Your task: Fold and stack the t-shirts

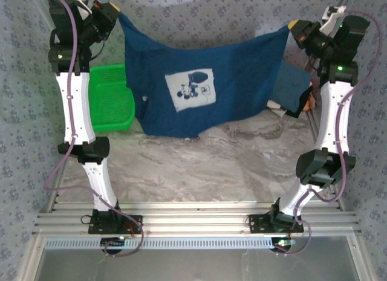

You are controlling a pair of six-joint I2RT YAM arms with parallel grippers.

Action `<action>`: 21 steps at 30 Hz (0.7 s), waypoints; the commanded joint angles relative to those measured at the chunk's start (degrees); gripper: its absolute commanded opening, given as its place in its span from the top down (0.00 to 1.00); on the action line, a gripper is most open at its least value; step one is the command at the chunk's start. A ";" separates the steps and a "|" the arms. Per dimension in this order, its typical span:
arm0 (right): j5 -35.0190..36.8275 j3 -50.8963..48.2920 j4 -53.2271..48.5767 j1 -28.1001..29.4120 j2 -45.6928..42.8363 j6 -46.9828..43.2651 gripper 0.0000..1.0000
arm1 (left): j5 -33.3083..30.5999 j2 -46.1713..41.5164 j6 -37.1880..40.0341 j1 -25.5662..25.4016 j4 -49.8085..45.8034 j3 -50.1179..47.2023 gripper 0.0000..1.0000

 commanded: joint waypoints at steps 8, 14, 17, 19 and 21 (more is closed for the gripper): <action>-4.25 7.89 7.55 -5.65 1.02 6.13 1.00 | 2.44 -6.02 -0.02 3.39 14.69 2.71 1.00; -6.18 -9.33 10.48 -10.65 -7.17 4.72 1.00 | 1.82 -10.03 13.65 1.60 -4.38 2.46 1.00; -7.96 -19.25 13.67 -12.33 -11.71 6.59 1.00 | -1.59 -13.10 19.28 -1.36 -12.11 0.43 1.00; -7.94 -22.98 14.58 -12.55 -14.69 6.36 1.00 | -3.60 -16.67 19.67 -2.05 -12.09 -3.59 1.00; -8.24 -23.85 13.72 -12.65 -16.07 5.74 1.00 | -5.41 -21.73 18.88 -2.12 -7.79 -11.23 1.00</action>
